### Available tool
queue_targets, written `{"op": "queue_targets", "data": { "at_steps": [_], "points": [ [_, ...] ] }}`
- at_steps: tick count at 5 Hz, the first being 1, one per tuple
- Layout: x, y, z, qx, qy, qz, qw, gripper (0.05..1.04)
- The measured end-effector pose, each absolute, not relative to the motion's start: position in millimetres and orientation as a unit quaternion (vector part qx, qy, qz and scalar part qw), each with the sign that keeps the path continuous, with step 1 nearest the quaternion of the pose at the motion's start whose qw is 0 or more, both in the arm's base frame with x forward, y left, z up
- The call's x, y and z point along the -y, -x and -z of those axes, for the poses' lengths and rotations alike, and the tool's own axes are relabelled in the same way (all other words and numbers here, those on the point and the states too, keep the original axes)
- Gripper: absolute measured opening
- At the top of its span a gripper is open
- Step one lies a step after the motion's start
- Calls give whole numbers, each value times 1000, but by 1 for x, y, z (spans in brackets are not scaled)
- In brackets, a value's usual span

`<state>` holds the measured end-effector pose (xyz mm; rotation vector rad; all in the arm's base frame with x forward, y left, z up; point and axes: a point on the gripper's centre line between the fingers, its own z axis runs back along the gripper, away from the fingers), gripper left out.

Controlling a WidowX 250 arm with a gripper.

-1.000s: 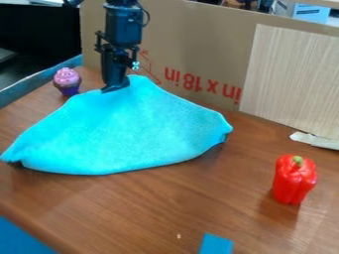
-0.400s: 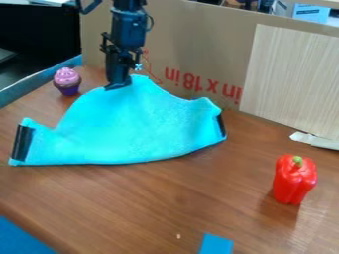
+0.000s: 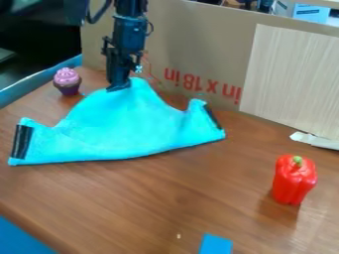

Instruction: Fold the cloth from the bottom right to top left

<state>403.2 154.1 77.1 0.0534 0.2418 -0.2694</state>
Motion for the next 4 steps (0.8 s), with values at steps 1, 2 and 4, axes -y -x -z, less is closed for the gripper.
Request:
{"op": "queue_targets", "data": {
  "at_steps": [1, 2, 4],
  "points": [
    [-154, -403, -69, -119, -27, 128, 984, 461],
    [-150, -397, -63, -121, -24, 128, 984, 763],
    [-146, -376, -122, -48, 13, 76, 996, 1001]
  ]
}}
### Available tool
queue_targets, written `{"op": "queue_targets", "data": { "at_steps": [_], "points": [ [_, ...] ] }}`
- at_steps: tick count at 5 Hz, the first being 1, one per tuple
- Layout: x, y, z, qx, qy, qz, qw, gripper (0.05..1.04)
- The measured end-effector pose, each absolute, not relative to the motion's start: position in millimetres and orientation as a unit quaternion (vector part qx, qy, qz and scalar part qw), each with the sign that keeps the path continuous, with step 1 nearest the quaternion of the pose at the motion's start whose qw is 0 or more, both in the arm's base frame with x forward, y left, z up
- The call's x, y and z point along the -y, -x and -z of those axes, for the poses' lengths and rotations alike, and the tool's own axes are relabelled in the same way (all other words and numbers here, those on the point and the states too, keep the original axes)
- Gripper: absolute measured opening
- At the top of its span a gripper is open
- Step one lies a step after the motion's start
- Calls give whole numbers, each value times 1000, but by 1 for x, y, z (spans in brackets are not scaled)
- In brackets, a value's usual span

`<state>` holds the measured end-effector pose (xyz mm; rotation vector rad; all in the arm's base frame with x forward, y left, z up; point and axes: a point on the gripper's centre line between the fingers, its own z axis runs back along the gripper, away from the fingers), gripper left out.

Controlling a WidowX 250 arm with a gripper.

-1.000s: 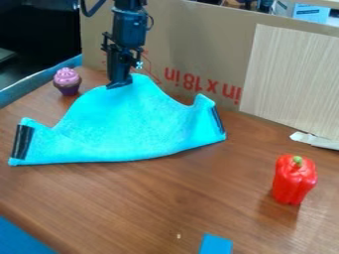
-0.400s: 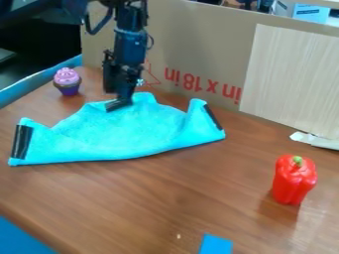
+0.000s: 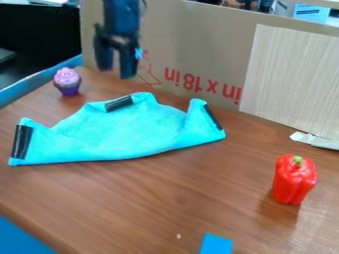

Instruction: Fold the cloth from the bottom right to top left

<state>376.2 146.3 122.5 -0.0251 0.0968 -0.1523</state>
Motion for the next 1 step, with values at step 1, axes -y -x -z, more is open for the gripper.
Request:
{"op": "queue_targets", "data": {
  "at_steps": [1],
  "points": [
    [-162, -340, -160, -13, 11, 9, 1000, 1000]
  ]
}}
